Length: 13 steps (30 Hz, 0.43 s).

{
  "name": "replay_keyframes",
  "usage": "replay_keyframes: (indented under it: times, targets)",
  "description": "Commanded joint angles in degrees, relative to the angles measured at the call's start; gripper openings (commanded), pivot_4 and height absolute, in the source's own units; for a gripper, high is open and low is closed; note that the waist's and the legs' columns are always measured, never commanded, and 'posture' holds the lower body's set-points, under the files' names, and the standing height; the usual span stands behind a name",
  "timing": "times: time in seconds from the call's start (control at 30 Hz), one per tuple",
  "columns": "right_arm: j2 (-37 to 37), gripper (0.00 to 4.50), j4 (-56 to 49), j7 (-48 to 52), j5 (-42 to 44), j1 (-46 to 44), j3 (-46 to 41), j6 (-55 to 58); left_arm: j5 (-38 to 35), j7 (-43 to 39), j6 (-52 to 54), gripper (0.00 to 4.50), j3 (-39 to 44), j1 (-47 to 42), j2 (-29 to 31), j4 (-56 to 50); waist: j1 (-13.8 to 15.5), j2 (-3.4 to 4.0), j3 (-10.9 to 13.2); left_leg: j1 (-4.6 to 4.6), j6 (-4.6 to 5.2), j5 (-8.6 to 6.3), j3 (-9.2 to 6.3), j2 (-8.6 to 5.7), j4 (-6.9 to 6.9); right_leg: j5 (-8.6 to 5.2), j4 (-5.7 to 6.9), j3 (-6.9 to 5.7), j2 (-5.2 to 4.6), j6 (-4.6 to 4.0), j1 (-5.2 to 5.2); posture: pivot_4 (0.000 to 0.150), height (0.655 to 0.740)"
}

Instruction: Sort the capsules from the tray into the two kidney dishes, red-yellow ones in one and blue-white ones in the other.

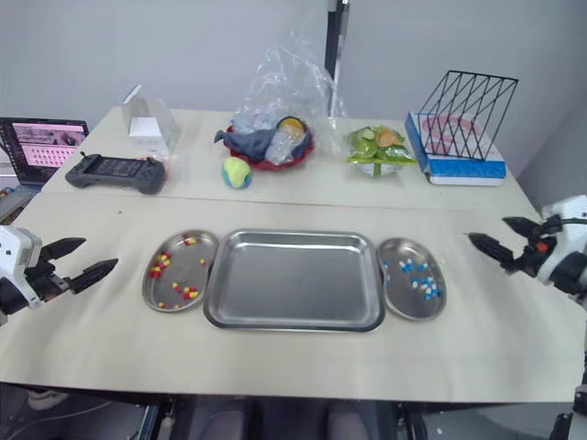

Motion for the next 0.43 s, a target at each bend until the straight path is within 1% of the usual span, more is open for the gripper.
replay_keyframes:
  times: [0.03,0.43]
  targets:
    - [0.55,4.46,0.44,-1.13,0.69,-1.00,-2.55,-4.75,-0.18,0.90,-1.82,4.50,2.51,-0.26,1.10,0.52,-0.13,0.00,0.00,0.00,0.00,0.00,0.00,0.00,-0.01,0.00,0.01,0.00,0.01,0.00,-0.01,0.150,0.7334]
    - [0.86,4.46,-1.77,-1.07,-0.22,3.17,-0.77,-6.59,-1.20,-0.91,0.16,4.50,1.52,-1.00,1.70,0.45,-0.07,0.02,0.00,0.01,0.00,0.00,0.01,0.00,0.00,0.00,0.02,0.00,-0.01,0.00,0.01,0.150,0.7334]
